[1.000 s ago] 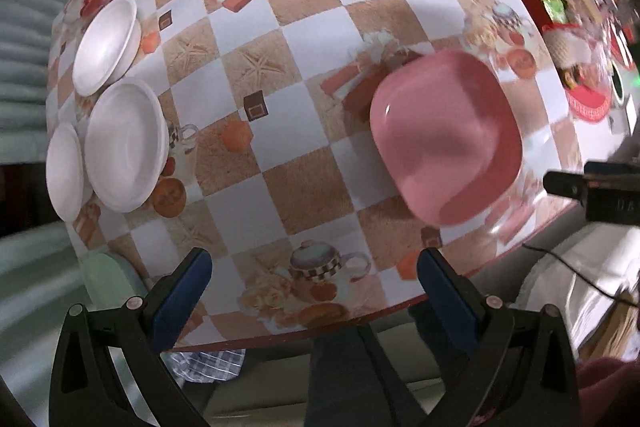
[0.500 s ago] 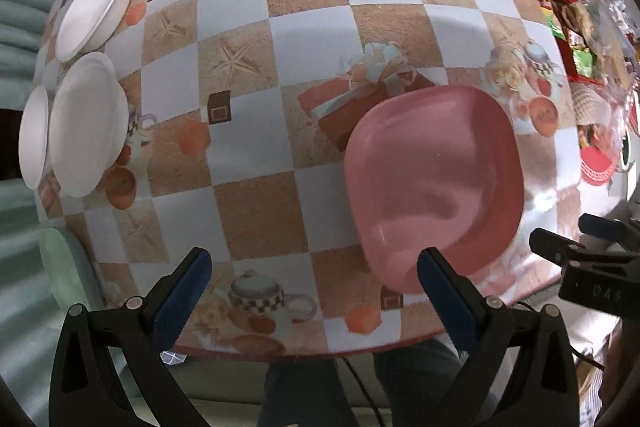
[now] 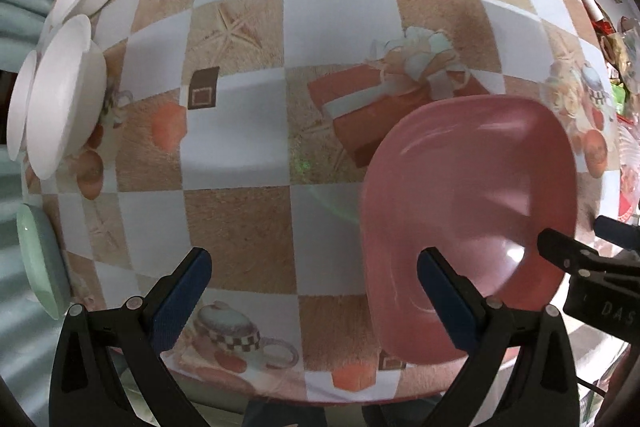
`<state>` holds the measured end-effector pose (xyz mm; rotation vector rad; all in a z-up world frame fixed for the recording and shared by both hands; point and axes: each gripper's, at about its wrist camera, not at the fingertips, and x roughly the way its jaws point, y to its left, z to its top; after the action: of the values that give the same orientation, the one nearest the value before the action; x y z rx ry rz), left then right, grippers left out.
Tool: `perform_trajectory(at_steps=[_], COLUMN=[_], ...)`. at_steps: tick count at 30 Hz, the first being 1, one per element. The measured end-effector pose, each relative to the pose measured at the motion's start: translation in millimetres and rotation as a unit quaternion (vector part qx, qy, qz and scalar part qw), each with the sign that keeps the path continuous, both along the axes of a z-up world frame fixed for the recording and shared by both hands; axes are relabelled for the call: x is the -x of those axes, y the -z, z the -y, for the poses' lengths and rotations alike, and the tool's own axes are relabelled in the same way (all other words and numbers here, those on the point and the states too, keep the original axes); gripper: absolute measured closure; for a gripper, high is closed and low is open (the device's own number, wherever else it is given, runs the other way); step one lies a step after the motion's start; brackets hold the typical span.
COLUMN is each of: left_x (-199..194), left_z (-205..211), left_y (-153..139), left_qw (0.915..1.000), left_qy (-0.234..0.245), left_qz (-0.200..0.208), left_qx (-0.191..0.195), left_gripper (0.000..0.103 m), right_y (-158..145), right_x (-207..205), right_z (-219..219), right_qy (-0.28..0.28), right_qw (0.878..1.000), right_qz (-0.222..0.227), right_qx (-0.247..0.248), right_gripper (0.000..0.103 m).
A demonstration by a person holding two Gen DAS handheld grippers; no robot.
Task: Organize plates and bowls
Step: 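Move both tools over to the pink square plate, then close the left tool on the pink plate rim while the right tool grips it too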
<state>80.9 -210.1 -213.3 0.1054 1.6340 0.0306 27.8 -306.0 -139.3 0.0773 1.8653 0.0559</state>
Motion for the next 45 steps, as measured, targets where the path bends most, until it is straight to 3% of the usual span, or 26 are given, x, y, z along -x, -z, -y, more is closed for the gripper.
perform_trajectory(at_steps=[5, 9, 13, 23, 25, 28, 32, 34, 35, 36, 45], left_x=[0.9, 9.0, 10.0, 3.0, -5.0, -5.7, -7.5, -8.8, -8.8, -8.8, 5.7], left_z=[-0.8, -7.6, -20.1, -16.1, -7.4, 6.1, 7.8, 10.9, 13.9, 17.1, -2.6], left_y=[8.9, 12.5, 18.0, 16.9, 20.3, 15.1, 11.2, 10.6, 9.6, 8.8, 13.6], left_qw=[0.9998, 0.9996, 0.9977, 0.9977, 0.9986, 0.9995, 0.9983, 0.9983, 0.998, 0.9976, 0.9973], left_qy=[-0.004, -0.002, -0.039, -0.044, -0.029, 0.001, -0.003, 0.007, 0.017, 0.028, 0.049], left_qz=[0.009, 0.016, 0.002, -0.013, -0.008, 0.003, -0.002, -0.003, -0.002, -0.002, 0.001], left_qx=[0.014, 0.023, 0.056, 0.05, 0.043, 0.03, 0.058, 0.059, 0.061, 0.064, 0.053], left_gripper=[0.0, 0.0, 0.0, 0.001, 0.006, 0.017, 0.04, 0.049, 0.061, 0.071, 0.071], right_y=[4.3, 3.7, 1.7, 13.1, 11.9, 4.4, -2.9, -5.8, -6.4, -6.0, -5.2], right_x=[-3.1, -2.4, -1.5, -6.5, -9.4, -9.2, -9.0, -9.0, -9.1, -9.1, 0.6], right_z=[-7.4, -8.8, -10.9, -2.9, -4.7, -11.0, -16.2, -17.8, -19.0, -20.1, -35.4], right_qy=[-0.019, -0.022, -0.021, -0.023, -0.022, -0.032, -0.036, -0.033, -0.029, -0.025, -0.016], right_qw=[1.0, 1.0, 1.0, 1.0, 1.0, 0.999, 0.999, 0.998, 0.998, 0.997, 0.998], right_qz=[0.007, 0.013, 0.018, -0.007, -0.001, 0.012, 0.027, 0.032, 0.032, 0.029, 0.017], right_qx=[0.005, 0.002, -0.001, -0.001, -0.003, -0.008, -0.02, -0.034, -0.048, -0.06, -0.053], right_gripper=[0.002, 0.001, 0.0, 0.001, 0.008, 0.029, 0.054, 0.07, 0.086, 0.089, 0.089])
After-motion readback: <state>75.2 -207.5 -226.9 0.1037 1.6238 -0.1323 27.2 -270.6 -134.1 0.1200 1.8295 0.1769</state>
